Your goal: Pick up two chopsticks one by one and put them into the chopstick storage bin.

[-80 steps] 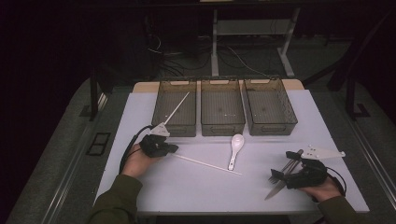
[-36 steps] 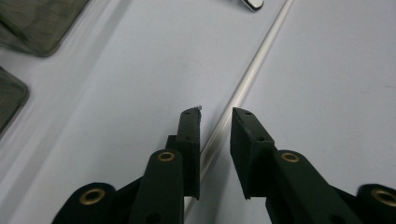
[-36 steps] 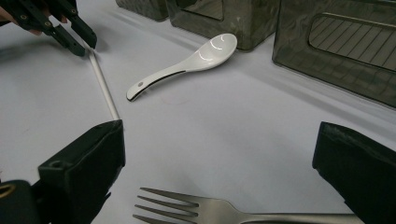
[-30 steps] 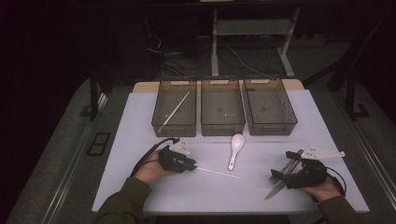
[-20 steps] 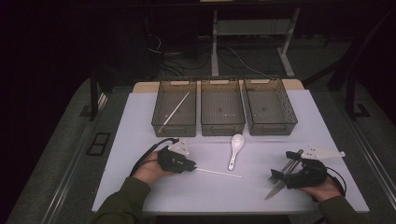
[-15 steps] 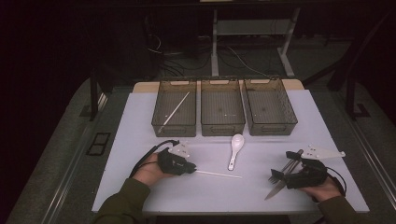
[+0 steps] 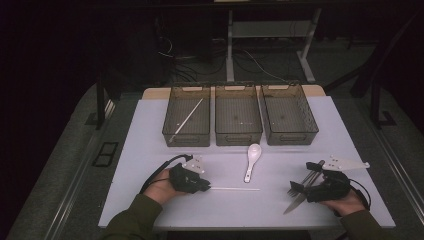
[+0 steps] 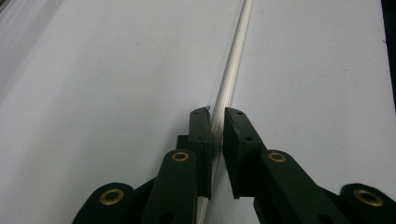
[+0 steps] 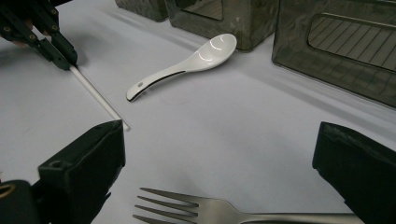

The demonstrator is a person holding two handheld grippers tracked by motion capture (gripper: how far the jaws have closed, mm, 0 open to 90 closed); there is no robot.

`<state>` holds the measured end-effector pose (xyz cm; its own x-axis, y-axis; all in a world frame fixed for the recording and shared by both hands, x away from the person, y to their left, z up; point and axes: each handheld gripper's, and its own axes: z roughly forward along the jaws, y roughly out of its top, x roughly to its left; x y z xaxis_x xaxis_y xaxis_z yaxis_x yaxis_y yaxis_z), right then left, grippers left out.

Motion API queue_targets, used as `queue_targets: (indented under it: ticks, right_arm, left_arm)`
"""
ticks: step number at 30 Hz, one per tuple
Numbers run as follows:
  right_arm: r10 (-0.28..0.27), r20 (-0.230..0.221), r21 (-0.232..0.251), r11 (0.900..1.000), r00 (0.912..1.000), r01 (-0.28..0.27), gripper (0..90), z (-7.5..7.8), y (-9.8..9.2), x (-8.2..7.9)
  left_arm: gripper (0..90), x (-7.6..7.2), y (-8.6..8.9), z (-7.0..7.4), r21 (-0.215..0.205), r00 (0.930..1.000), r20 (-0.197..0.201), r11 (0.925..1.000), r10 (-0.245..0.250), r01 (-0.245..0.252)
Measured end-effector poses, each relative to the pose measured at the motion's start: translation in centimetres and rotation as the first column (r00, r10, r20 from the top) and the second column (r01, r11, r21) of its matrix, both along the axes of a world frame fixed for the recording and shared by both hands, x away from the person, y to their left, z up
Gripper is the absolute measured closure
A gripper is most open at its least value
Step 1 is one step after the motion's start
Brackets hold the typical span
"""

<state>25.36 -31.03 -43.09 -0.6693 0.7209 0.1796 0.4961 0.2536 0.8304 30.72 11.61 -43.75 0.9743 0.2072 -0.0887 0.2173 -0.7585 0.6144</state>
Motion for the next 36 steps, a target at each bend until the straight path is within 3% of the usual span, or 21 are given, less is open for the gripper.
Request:
queue_targets:
  ticks: [12, 14, 17, 19, 29, 36]
  right_arm:
    - [0.003, 0.001, -0.002, 1.000, 1.0000, -0.003, 2.4, -0.1, 0.0, 0.0]
    - [0.003, 0.001, -0.002, 1.000, 1.0000, -0.003, 2.4, -0.1, 0.1, 0.0]
    - [0.002, 0.000, -0.002, 1.000, 1.0000, -0.002, 2.4, 0.0, 0.1, 0.0]
    - [0.003, 0.000, -0.001, 1.000, 1.0000, -0.003, 2.4, 0.0, 0.0, 0.0]
    - [0.003, 0.000, -0.001, 1.000, 1.0000, -0.003, 2.4, 0.0, 0.0, 0.0]
    - [0.004, 0.000, -0.001, 1.000, 1.0000, -0.004, 2.4, 0.0, 0.0, 0.0]
  left_arm:
    - [80.8, 0.3, -0.7, -0.4, -0.043, 0.9999, -0.014, 0.9991, 0.005, -0.005]
    - [81.5, 0.3, -0.7, -0.4, -0.039, 0.9999, 0.000, 0.9992, -0.011, 0.011]
    - [83.2, 0.2, -0.7, -0.4, -0.053, 0.9997, -0.011, 0.9984, -0.020, 0.019]
    - [83.3, 0.0, -0.8, -0.3, -0.045, 0.9997, 0.002, 0.9987, -0.022, 0.022]
    - [84.5, -0.4, -1.4, -0.2, -0.031, 0.9994, -0.006, 0.9989, -0.035, 0.035]
    - [84.0, -0.7, -1.6, -0.3, -0.020, 0.9991, 0.026, 0.9992, -0.034, 0.035]
